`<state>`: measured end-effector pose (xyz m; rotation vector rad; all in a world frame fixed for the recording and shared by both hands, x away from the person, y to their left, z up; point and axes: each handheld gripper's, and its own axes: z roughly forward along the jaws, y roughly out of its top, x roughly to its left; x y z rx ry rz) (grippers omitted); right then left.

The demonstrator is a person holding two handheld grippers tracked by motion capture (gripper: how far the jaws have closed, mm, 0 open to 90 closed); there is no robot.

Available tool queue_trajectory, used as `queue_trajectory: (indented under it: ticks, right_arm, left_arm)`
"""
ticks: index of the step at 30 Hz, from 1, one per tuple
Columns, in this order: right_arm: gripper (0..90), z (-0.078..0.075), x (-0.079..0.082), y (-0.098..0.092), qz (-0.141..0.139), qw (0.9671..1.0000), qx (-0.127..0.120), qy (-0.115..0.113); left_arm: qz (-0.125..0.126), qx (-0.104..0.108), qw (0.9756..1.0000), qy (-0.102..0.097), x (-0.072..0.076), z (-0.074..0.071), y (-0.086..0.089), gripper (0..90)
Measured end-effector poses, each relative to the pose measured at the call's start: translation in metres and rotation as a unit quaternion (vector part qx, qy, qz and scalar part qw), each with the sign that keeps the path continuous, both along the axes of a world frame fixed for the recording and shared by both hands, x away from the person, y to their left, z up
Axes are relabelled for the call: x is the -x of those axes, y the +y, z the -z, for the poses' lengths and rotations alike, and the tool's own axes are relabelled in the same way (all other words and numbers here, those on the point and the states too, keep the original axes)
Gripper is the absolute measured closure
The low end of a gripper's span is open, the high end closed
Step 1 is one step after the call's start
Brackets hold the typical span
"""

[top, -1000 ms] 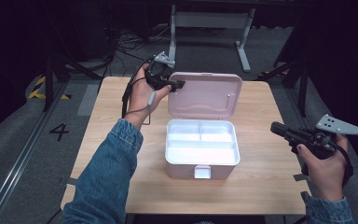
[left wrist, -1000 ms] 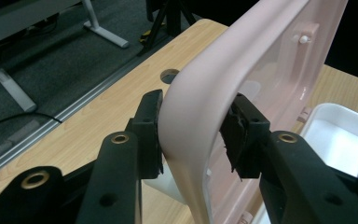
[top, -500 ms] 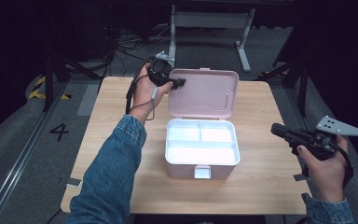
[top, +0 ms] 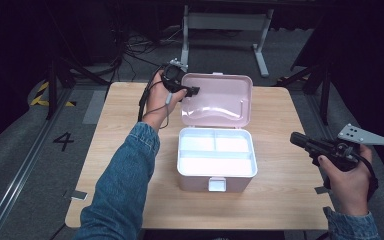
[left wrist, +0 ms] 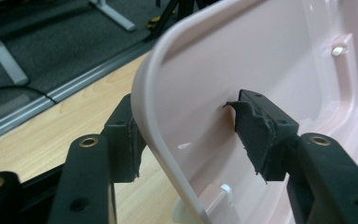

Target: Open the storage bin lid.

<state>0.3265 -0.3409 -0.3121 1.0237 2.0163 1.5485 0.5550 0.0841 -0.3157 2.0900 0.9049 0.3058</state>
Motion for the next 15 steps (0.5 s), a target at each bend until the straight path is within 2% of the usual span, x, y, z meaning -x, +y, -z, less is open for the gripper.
queue_trajectory:
  ticks: [5,6,9,15]
  right_arm:
    - [85.1,0.001,-0.001,-0.003,0.004,1.0000,-0.001,0.001]
    - [85.1,0.001,-0.001,-0.003,0.004,1.0000,-0.001,0.001]
    - [85.1,0.001,-0.002,-0.002,0.003,1.0000,0.000,0.002]
    - [85.1,0.002,-0.004,-0.002,0.002,1.0000,0.001,0.003]
  left_arm:
    - [-0.008,-0.022,0.9995,0.023,-0.007,0.010,0.002,45.6]
    - [-0.008,-0.022,0.9995,0.023,-0.007,0.010,0.002,46.4]
    - [-0.016,-0.022,0.9988,0.041,-0.012,0.021,0.005,48.9]
    - [-0.023,-0.037,0.9970,0.064,-0.015,0.032,0.006,52.8]
